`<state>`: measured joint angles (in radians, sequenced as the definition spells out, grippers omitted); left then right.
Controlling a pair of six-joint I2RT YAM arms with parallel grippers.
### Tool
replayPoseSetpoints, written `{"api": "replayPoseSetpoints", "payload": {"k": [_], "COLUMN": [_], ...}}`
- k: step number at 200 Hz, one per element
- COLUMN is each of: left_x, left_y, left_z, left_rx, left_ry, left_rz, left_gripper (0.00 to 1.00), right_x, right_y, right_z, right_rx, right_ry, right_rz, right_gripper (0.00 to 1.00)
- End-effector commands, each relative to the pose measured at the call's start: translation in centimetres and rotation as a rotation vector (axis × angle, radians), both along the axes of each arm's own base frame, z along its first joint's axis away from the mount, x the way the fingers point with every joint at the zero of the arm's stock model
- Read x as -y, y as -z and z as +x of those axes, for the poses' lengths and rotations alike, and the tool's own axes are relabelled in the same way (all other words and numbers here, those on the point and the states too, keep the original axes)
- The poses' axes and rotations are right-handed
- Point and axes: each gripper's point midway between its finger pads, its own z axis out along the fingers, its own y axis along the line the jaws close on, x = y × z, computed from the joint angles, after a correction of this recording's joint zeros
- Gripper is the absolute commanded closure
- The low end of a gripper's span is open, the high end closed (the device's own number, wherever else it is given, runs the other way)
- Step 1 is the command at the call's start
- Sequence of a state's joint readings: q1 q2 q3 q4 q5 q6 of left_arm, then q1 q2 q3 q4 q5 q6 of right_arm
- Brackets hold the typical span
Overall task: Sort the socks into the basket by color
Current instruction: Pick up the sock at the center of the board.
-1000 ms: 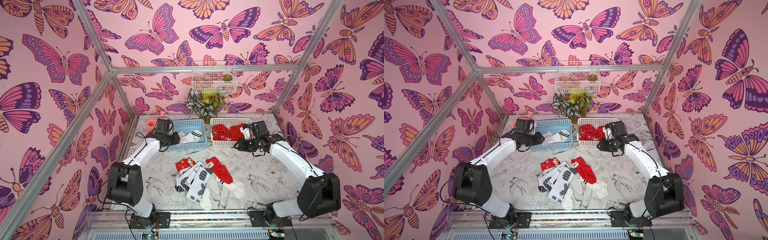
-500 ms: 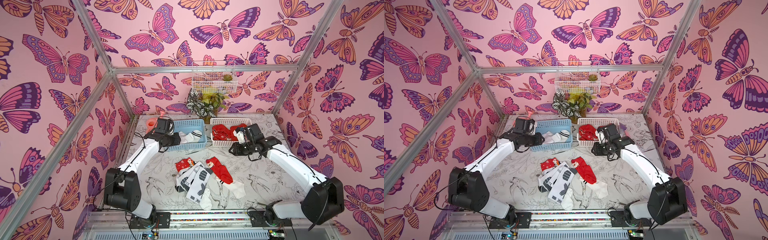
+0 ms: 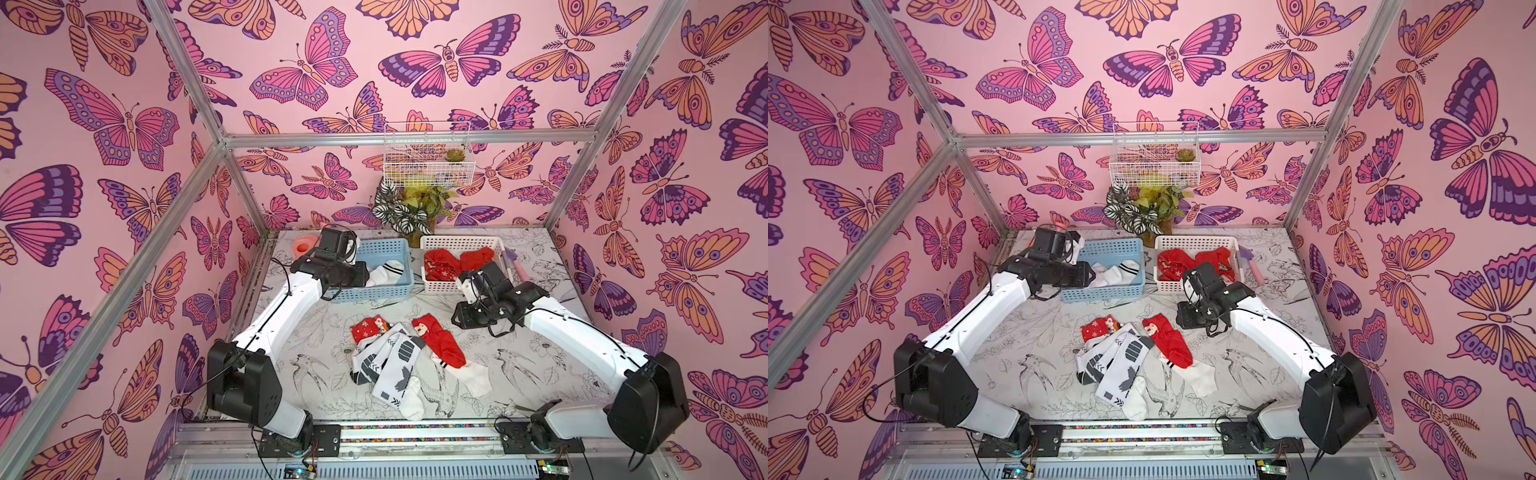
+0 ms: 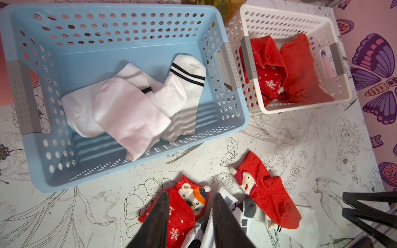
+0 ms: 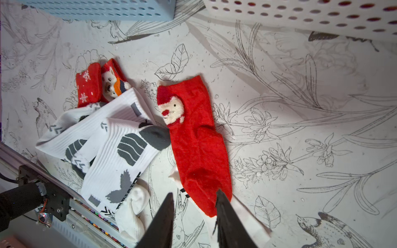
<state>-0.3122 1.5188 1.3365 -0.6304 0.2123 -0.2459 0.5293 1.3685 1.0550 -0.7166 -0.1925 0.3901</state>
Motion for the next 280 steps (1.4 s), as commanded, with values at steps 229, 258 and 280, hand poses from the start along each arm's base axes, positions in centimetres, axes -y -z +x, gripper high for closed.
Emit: {"api": "replayPoseSetpoints", "payload": {"k": [229, 258, 280], "left_x": [-0.1, -0.1, -0.1], "left_y": [0.0, 0.1, 0.1], "left_z": [-3.3, -3.3, -3.3], "left_rx": [0.052, 0.049, 0.052], "left_ry": [0.010, 0.012, 0.013], "left_rz": [0.064, 0.064, 0.065], "left_gripper": [0.62, 0.62, 0.62], "right_x": [-1.7, -1.9, -1.8], "right_y": [7.1, 7.9, 8.2], "right_z": [-0.5, -0.3, -0.1], "right_rx": [-0.139, -0.151, -0.154], "right_ry": [-0.053, -0.062, -0.063], "right_rz": [-0.154, -0.167, -0.183], "right_gripper": [0.56, 0.56, 0.55]}}
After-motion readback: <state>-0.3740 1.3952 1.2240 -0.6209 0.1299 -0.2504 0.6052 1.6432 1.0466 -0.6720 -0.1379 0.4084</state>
